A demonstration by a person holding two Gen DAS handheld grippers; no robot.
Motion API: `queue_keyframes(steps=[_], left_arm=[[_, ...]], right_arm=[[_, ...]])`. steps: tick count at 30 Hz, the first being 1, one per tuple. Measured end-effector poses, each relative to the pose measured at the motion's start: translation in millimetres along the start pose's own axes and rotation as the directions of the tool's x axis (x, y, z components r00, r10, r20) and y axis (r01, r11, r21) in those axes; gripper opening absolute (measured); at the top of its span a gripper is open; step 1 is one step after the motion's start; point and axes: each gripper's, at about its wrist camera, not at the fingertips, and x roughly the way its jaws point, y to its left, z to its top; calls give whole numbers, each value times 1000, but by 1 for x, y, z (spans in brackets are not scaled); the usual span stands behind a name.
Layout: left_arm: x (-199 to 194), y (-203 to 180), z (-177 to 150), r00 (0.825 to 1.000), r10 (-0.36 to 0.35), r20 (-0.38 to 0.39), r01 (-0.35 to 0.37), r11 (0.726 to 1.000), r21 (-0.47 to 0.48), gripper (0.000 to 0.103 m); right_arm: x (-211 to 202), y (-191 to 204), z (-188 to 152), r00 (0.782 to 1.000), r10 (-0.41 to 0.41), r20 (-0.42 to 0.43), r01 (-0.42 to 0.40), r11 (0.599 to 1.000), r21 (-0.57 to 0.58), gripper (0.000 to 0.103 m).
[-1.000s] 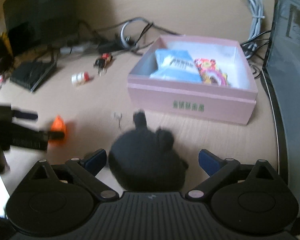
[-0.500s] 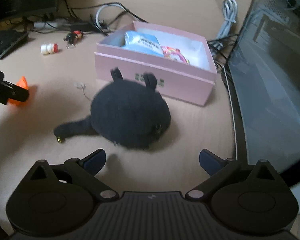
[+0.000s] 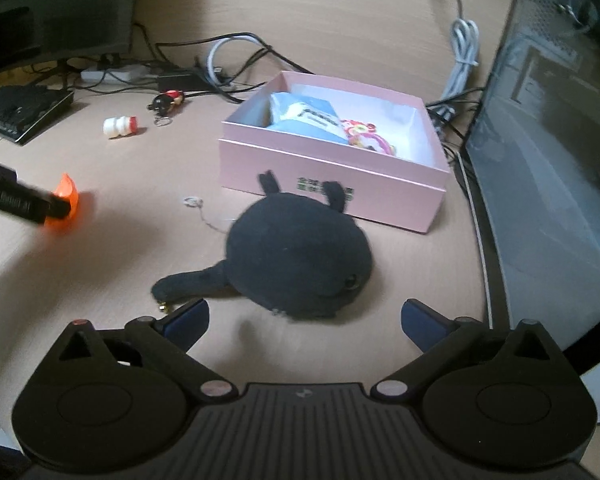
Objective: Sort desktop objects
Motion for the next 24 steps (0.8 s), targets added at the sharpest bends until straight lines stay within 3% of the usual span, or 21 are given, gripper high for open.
queue_keyframes(steps=[7, 15, 18, 24], left_arm=[[-3, 18, -14, 999, -12, -32, 10, 998, -59, 98], [-19, 32, -29, 999, 2, -36, -6, 994, -110, 99], [-24, 38, -33, 999, 3, -41, -8, 991, -130, 99], [-30, 40, -40, 999, -21, -36, 16, 990, -143, 99]], right_arm=[[-5, 3, 3, 999, 23, 40, -23, 1000, 1, 103], [5, -7, 22, 995, -4, 99, 0, 999, 44, 103], [19, -11, 30, 997, 10, 77, -17, 996, 84, 103], [52, -19, 33, 996, 70, -52, -55, 967, 247, 102]])
